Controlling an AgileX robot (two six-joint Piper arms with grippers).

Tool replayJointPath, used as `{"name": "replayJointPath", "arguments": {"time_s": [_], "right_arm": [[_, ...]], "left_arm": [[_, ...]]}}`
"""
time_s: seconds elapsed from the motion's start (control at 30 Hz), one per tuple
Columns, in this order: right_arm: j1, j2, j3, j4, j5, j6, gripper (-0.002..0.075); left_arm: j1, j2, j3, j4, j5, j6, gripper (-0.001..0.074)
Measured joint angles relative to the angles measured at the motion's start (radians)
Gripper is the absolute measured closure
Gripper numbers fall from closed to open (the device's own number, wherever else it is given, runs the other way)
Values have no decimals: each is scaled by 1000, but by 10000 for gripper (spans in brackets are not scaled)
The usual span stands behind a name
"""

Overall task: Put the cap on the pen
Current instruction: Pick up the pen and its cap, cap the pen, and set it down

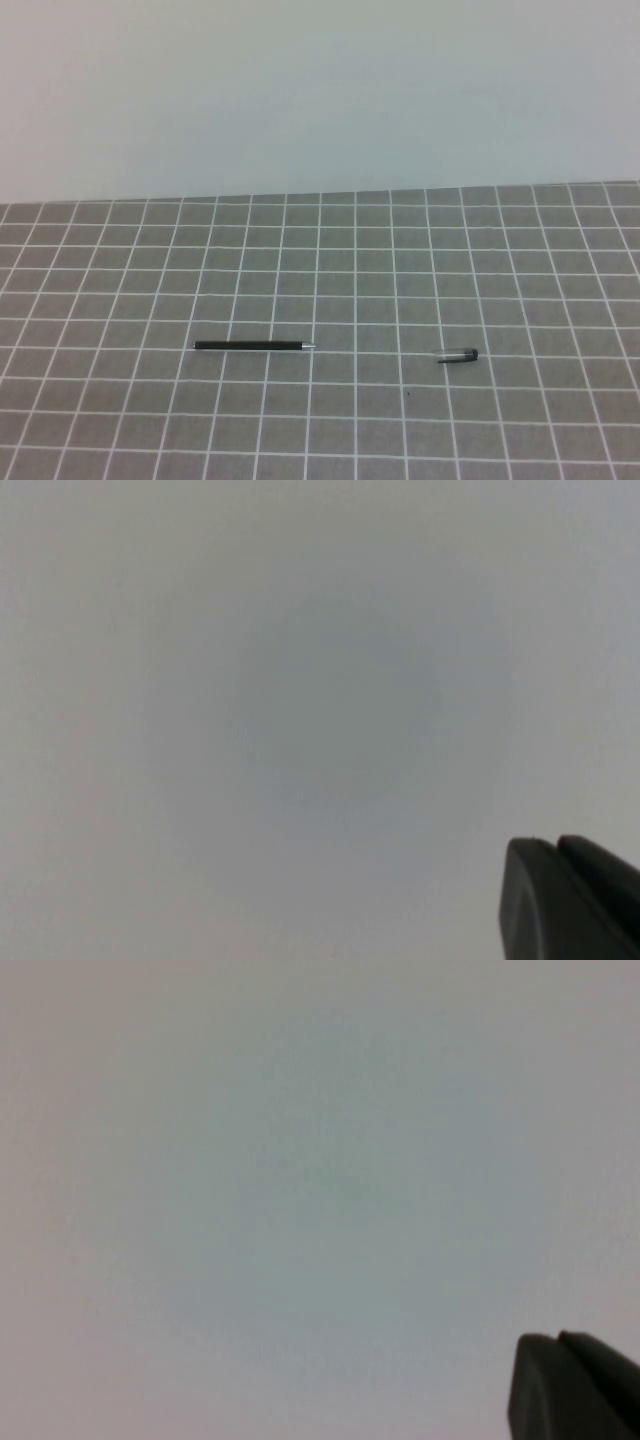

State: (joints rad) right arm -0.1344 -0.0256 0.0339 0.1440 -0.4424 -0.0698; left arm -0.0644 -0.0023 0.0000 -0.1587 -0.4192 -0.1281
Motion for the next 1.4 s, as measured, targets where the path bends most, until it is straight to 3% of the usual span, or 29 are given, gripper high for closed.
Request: {"name": "replayJointPath", "arguments": {"time_s": [0.17, 0.27, 0.47, 0.57, 0.63, 0.77, 0.93, 1.13, 1.23, 1.4], "right_arm": [[0, 0, -13, -98, 26, 1, 729], [0, 0, -87, -183, 210, 46, 727], [4, 50, -324, -275, 582, 88, 727], [4, 143, -428, -202, 783, 57, 727], [4, 220, -475, -124, 891, -60, 727], [6, 368, -491, 69, 952, -331, 729], [6, 571, -491, 202, 1033, -437, 728], [6, 731, -456, 333, 1030, -520, 729], [6, 761, -451, 418, 1035, -683, 729], [6, 784, -451, 505, 1059, -784, 729]], "left_arm": [[0, 0, 0, 2, -60, -86, 737], [0, 0, -4, 6, -44, -98, 737], [0, 0, -206, 38, 341, -57, 737], [0, 0, -249, 127, 471, 49, 737], [0, 0, -239, 182, 481, 63, 737], [0, 0, -228, 159, 491, 3, 737], [0, 58, -249, 114, 539, -15, 737], [0, 349, -475, 79, 937, 93, 737], [-1, 484, -568, 63, 974, 104, 737], [-2, 678, -698, 40, 988, 209, 737]]}}
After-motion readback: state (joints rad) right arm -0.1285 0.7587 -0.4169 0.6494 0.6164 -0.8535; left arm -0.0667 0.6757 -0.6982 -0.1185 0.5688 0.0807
